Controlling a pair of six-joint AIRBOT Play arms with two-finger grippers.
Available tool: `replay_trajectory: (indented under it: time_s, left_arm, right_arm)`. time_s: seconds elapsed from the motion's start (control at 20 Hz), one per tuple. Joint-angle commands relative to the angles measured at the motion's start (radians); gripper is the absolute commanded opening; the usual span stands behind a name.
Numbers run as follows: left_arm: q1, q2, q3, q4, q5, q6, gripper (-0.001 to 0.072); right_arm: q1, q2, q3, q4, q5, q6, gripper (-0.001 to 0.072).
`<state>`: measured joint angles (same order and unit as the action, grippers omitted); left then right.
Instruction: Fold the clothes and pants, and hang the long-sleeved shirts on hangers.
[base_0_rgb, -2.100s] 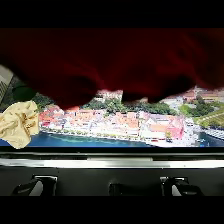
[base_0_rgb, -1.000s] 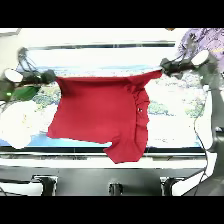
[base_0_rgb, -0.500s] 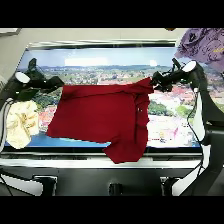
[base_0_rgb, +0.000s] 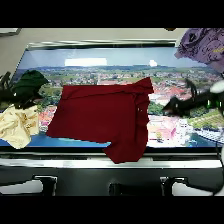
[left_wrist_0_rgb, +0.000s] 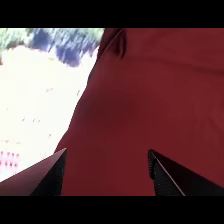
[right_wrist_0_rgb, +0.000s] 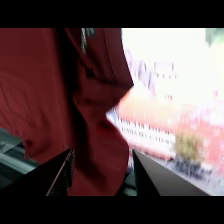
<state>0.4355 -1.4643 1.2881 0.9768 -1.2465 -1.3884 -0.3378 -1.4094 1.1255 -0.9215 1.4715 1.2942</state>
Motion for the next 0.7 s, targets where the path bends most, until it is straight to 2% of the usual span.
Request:
replay_trajectory:
  time_s: [0.0, 0.25, 0.65]
  left_arm:
    - [0.098, 0.103, -0.206, -0.054, 0.008, 0.028, 0.0578]
    - [0.117, 0.117, -0.244, -0.058, 0.009, 0.028, 0.0578]
    - [0.108, 0.116, -0.244, -0.061, 0.01, 0.027, 0.0578]
  right_arm:
    - [-0.045, 0.225, -0.435, 0.057, -0.134, -0.106, 0.0417]
    - [-0.045, 0.251, -0.66, 0.16, -0.217, -0.187, 0.0422]
    - [-0.016, 0.137, -0.674, 0.299, -0.284, -0.282, 0.0428]
